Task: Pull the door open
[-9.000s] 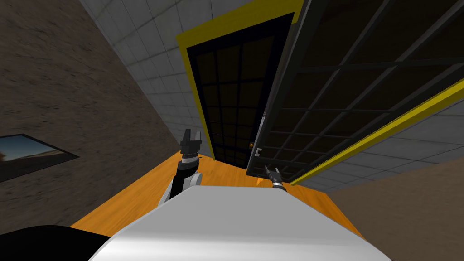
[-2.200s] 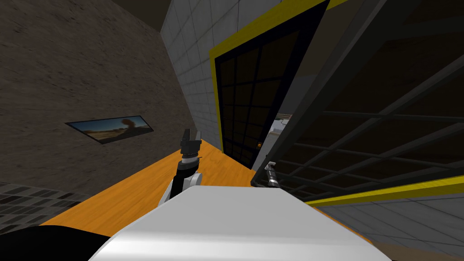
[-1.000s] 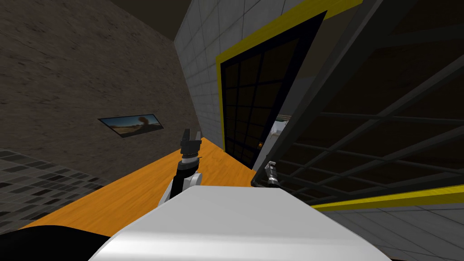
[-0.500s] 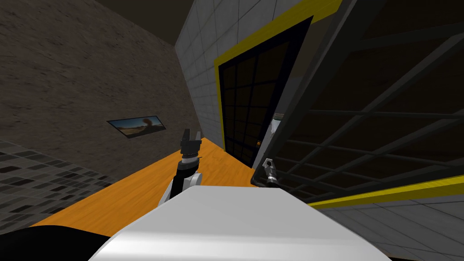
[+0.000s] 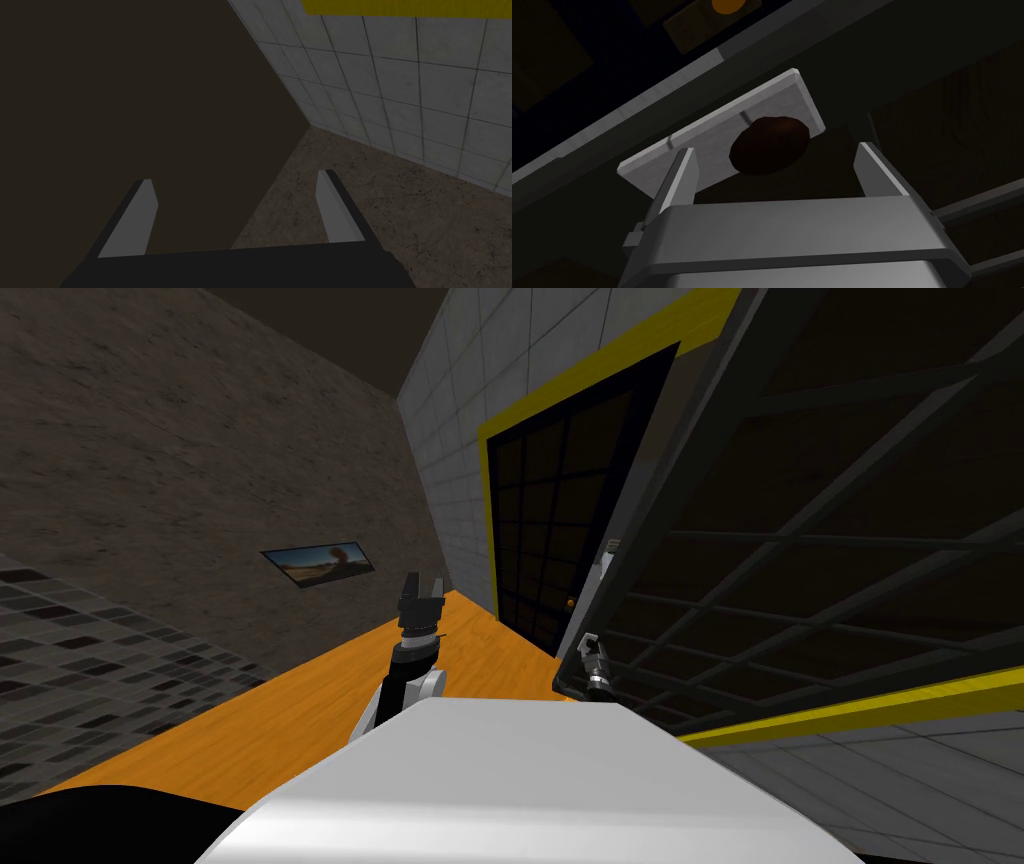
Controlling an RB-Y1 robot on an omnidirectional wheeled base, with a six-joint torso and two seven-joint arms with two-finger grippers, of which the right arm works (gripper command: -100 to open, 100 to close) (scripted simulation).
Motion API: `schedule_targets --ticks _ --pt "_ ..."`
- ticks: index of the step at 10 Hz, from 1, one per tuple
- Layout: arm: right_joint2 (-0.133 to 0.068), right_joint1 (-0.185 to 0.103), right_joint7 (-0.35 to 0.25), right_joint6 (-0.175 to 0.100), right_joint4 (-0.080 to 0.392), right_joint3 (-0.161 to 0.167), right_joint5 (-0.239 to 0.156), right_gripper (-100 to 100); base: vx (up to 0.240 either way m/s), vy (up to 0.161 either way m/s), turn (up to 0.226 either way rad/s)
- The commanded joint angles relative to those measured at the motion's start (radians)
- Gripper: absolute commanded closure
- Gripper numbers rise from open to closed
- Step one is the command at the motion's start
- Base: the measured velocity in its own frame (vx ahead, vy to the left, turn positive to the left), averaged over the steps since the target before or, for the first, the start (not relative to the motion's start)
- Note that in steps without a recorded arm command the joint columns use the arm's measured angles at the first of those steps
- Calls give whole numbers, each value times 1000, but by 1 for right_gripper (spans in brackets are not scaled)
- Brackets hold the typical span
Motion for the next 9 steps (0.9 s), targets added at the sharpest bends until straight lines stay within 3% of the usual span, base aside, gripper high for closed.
schedule_targets --ticks 1,7,9 --pt "1 -3 -50 2 -2 12 -24 -100 -68 -12 62" --pt "1 -12 -181 4 -2 39 -76 -100 -61 -19 41" --pt "2 -18 -247 5 -2 57 -113 -100 -68 -17 63"
